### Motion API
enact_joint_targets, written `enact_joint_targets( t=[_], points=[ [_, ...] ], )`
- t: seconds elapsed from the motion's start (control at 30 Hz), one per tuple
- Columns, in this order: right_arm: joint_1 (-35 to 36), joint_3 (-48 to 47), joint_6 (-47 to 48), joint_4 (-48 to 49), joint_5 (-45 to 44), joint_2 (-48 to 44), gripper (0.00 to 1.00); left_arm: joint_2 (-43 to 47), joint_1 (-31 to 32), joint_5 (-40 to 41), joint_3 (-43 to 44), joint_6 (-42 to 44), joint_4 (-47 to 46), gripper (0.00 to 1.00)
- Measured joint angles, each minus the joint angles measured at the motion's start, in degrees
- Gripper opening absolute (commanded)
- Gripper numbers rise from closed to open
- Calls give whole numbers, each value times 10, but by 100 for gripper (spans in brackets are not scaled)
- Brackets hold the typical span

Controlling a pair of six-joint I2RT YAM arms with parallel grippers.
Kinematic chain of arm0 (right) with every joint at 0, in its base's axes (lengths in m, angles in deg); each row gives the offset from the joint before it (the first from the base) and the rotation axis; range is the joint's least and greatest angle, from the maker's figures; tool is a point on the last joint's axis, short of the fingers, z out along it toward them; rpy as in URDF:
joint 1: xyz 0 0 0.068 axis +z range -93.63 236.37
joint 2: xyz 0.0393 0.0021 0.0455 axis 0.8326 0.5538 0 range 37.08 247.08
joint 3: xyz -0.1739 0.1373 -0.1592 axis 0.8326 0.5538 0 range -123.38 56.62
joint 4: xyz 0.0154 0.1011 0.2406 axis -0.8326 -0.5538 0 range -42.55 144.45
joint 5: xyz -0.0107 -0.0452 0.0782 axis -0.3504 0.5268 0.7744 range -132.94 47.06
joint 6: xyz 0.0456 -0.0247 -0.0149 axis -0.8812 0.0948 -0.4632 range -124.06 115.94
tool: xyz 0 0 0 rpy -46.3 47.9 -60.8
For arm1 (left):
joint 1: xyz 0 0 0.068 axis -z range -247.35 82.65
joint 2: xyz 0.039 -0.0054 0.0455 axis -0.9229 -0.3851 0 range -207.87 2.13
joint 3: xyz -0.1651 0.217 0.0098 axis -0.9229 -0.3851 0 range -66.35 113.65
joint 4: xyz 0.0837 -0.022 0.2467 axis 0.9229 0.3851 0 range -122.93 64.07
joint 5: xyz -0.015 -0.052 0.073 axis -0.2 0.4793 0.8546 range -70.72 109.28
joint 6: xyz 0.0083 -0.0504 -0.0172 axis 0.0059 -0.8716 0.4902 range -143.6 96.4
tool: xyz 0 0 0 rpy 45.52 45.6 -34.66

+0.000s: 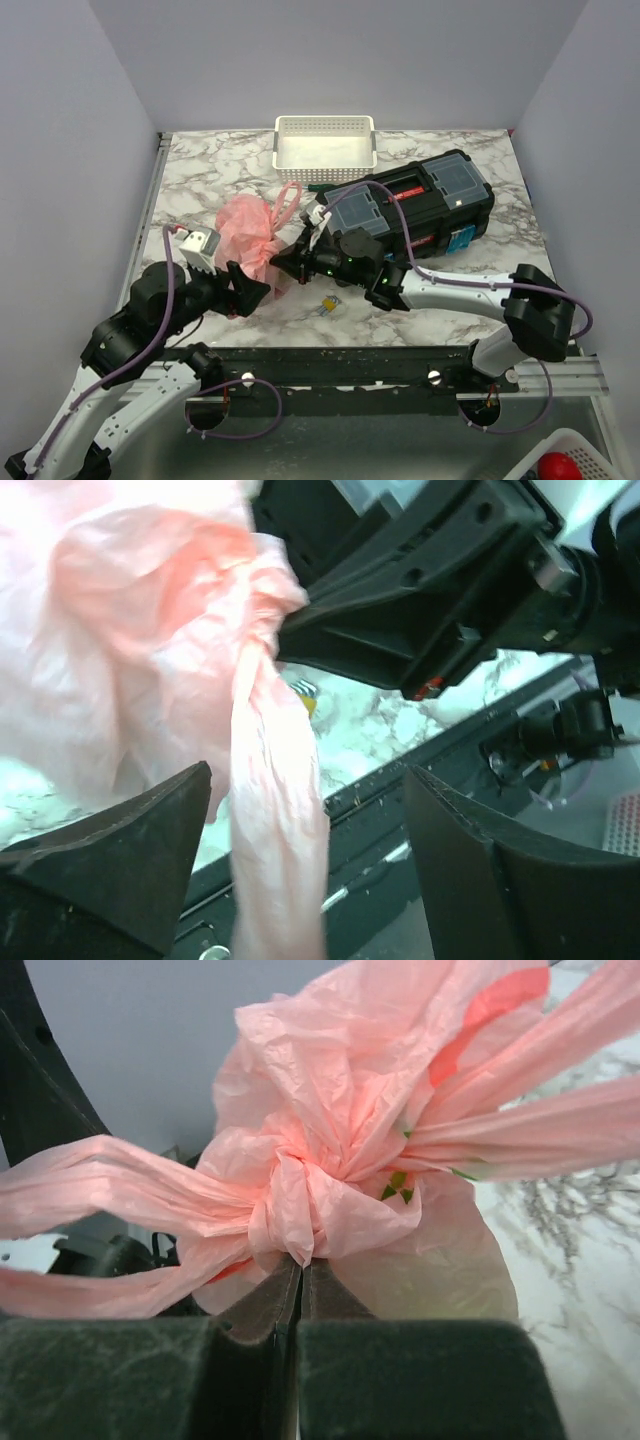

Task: Take the fake fruits out of the plastic bag
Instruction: Untie the plastic bag at the center of the board.

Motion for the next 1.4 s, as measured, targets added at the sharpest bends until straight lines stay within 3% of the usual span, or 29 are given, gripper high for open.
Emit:
enact_joint_targets(
  t=[0.2,0.3,0.57,0.83,0.9,1.07,1.27,1.4],
  points=[
    [0,-8,29,-60,-39,-35,1,-29,0,88,84,21,8,80],
    [0,-8,38,-82,-42,-34,1,-65,0,119,135,28,2,86],
    [0,12,37,-92,-51,-34,1,-187,-1,155,163,48,-8,61],
    [0,28,31,-88,-51,-37,1,-297,-2,158,154,96,-24,62],
    [0,28,31,-88,-52,-37,1,-307,-2,158,154,113,-31,61],
    [0,28,31,-88,-54,-37,1,-324,-2,158,147,148,-54,45],
    [0,28,31,-88,-55,-38,1,-323,-2,167,101,188,-86,51],
    [0,28,31,-89,-57,-38,1,-315,-2,166,79,206,-111,33]
  ],
)
